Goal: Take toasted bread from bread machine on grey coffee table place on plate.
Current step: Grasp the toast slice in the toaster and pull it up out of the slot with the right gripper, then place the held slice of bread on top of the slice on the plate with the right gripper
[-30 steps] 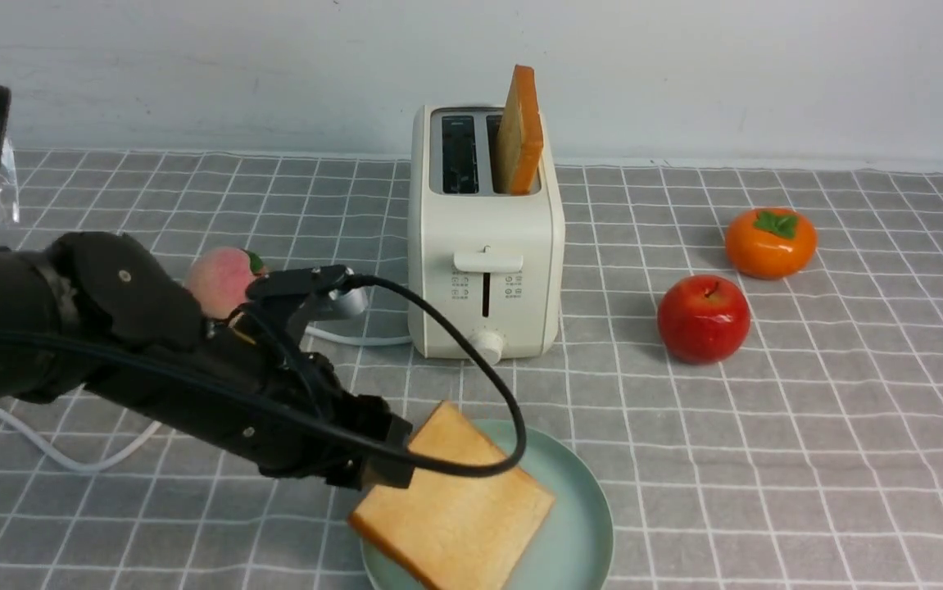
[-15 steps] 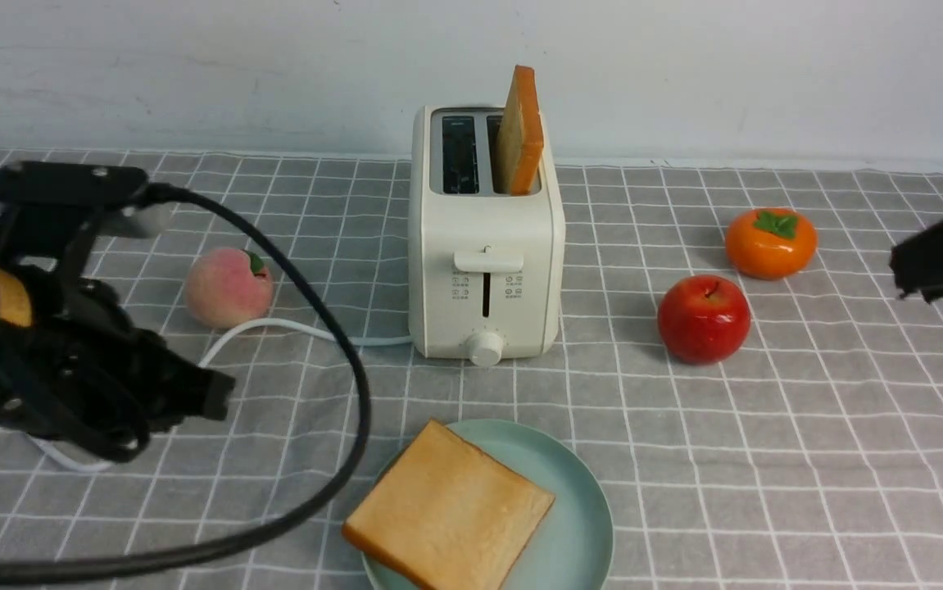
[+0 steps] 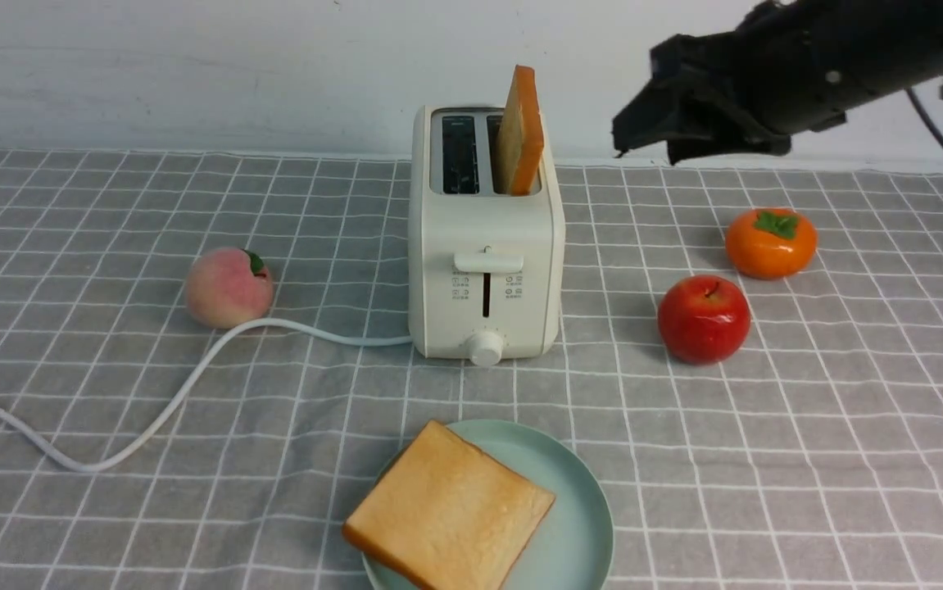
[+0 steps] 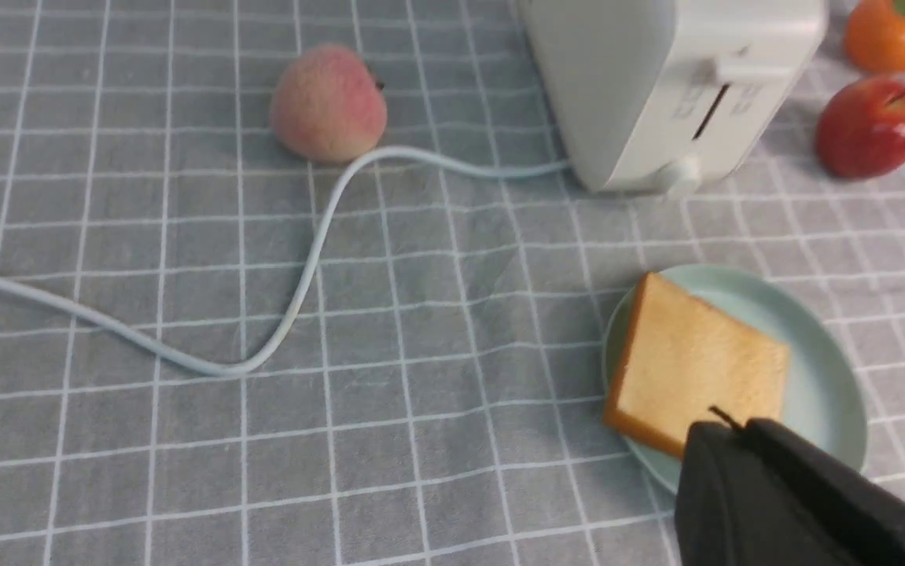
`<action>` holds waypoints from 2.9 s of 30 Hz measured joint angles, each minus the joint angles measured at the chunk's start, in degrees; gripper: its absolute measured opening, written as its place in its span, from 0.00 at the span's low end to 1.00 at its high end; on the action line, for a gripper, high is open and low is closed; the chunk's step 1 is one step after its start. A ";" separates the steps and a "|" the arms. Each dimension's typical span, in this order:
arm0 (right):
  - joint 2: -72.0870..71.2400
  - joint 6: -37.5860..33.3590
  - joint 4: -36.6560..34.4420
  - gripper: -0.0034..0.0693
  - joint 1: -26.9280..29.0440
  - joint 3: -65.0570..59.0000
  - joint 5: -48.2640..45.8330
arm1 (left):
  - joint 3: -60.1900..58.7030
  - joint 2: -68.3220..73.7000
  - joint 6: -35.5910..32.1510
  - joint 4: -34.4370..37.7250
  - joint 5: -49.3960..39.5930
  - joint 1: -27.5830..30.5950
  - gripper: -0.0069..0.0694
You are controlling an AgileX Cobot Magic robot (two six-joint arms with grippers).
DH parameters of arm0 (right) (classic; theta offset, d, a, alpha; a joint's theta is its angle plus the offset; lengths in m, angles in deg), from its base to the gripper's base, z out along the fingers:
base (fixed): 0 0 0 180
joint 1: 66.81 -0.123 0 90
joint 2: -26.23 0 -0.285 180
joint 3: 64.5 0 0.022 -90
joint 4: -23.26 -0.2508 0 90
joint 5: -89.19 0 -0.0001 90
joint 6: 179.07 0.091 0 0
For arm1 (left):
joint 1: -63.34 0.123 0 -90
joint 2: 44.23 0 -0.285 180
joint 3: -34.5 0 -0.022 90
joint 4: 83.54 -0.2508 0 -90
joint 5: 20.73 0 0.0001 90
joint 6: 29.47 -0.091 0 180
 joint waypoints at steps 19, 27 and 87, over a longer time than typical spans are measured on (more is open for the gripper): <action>25.73 0.04 -1.67 0.78 -3.52 20.42 10.72 | -13.75 -18.01 7.47 0.61 -6.97 0.00 0.07; 23.95 0.06 0.62 0.15 -3.85 21.68 12.21 | -13.75 -18.01 7.60 -2.97 -6.96 0.00 0.07; 3.79 -16.67 -13.77 0.72 -0.84 -16.84 -13.12 | -13.85 -18.01 1.81 4.28 1.03 0.00 0.07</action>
